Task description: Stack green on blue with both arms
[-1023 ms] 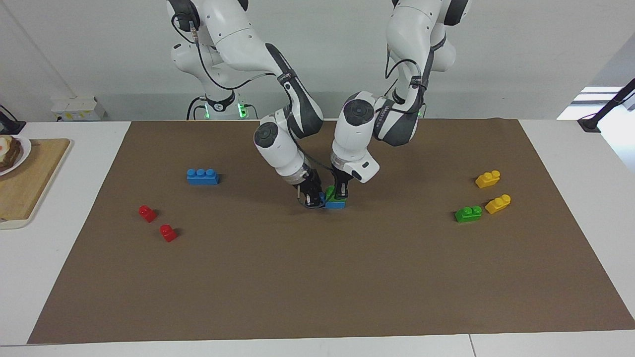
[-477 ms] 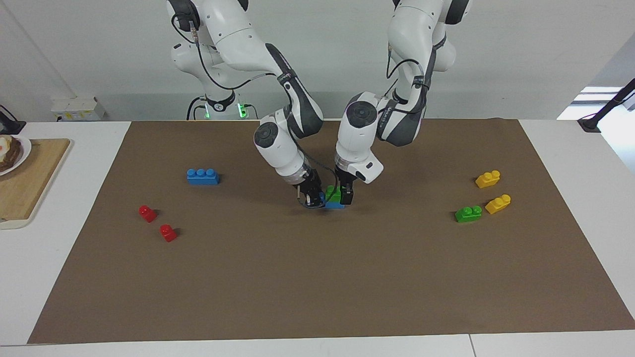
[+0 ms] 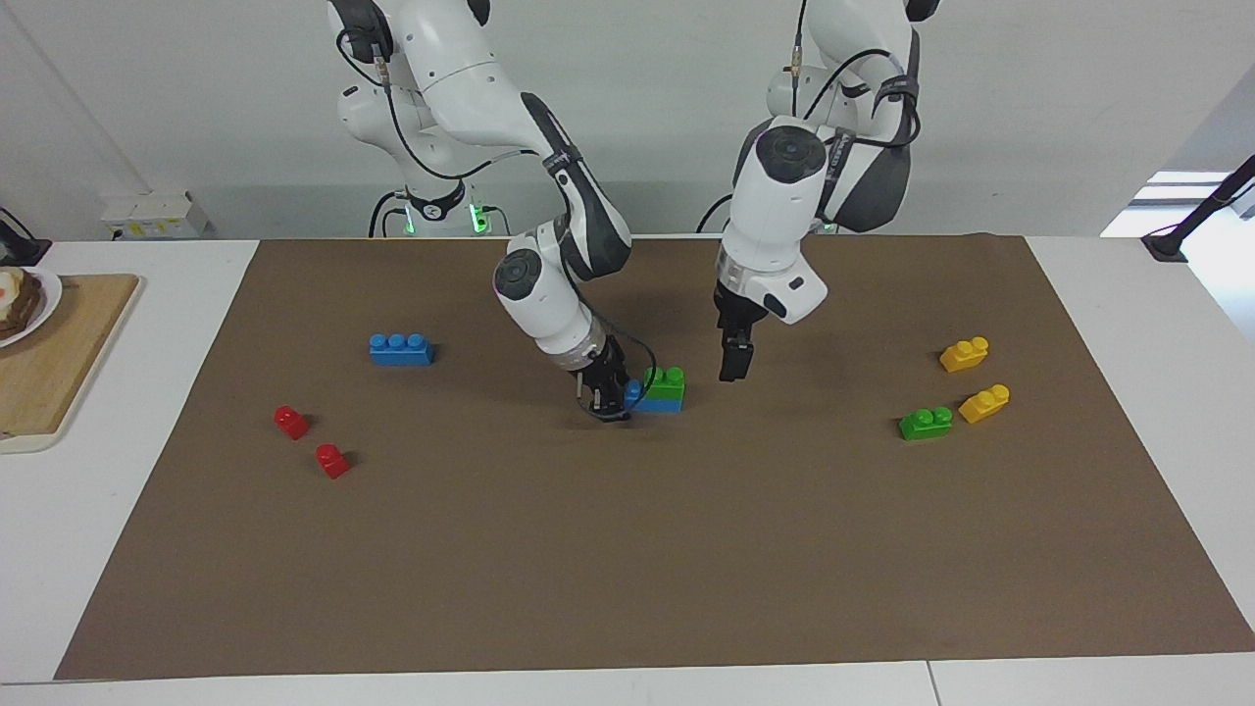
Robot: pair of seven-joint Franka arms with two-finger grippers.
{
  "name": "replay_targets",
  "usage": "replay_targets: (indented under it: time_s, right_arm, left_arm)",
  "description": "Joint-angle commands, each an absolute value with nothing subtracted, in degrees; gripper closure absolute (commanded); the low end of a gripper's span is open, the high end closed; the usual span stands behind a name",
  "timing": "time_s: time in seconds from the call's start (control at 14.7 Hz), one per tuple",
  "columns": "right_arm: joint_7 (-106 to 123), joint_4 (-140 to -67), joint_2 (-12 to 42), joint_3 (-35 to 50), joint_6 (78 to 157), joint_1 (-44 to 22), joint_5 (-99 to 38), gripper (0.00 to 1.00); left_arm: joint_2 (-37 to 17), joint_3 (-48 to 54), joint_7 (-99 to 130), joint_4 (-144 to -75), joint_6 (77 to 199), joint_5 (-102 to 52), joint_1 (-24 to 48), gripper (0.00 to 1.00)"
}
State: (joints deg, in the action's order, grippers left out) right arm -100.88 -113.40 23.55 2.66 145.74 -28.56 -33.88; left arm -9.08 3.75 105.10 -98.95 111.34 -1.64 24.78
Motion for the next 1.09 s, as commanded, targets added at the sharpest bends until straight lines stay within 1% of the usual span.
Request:
replay_targets:
  time_s: [0.0, 0.2, 0.48, 0.55, 0.68, 0.82, 1.02]
  right_arm:
    - [-99.2, -114.3, 23.4, 3.2, 147.4, -28.0, -35.3, 0.26]
    - [-99.1, -114.1, 22.7, 3.2, 145.5, -25.8, -35.2, 0.22]
    - [-95.6, -113.5, 19.4, 3.0, 138.1, -19.7, -35.1, 0.14]
    - [-93.0, -112.9, 18.5, 2.9, 135.8, -17.8, -34.3, 0.09]
    - [-85.6, -110.1, 16.6, 2.6, 128.4, -13.6, -32.8, 0.02]
    - [-75.9, -108.0, 13.4, 2.6, 121.8, -8.8, -27.1, 0.01]
    - [-58.9, -107.8, 8.3, 2.6, 117.2, -5.2, -20.2, 0.01]
  left_arm:
    - [-3.1, 4.1, 95.1, -100.1, 107.9, -1.1, 20.1, 0.00]
    - [1.0, 4.0, 81.4, -100.3, 102.9, -1.2, 15.4, 0.00]
    - [2.6, 4.0, 64.6, -100.3, 99.4, -1.2, 9.4, 0.00]
    - [3.0, 4.0, 61.0, -100.2, 99.0, -1.2, 7.7, 0.00]
    - [3.3, 4.0, 53.6, -100.2, 97.7, -1.2, 6.3, 0.00]
    - [3.3, 4.0, 41.9, -100.2, 96.6, -1.1, 4.3, 0.00]
    - [3.3, 3.9, 24.5, -100.2, 96.0, -1.1, 1.3, 0.00]
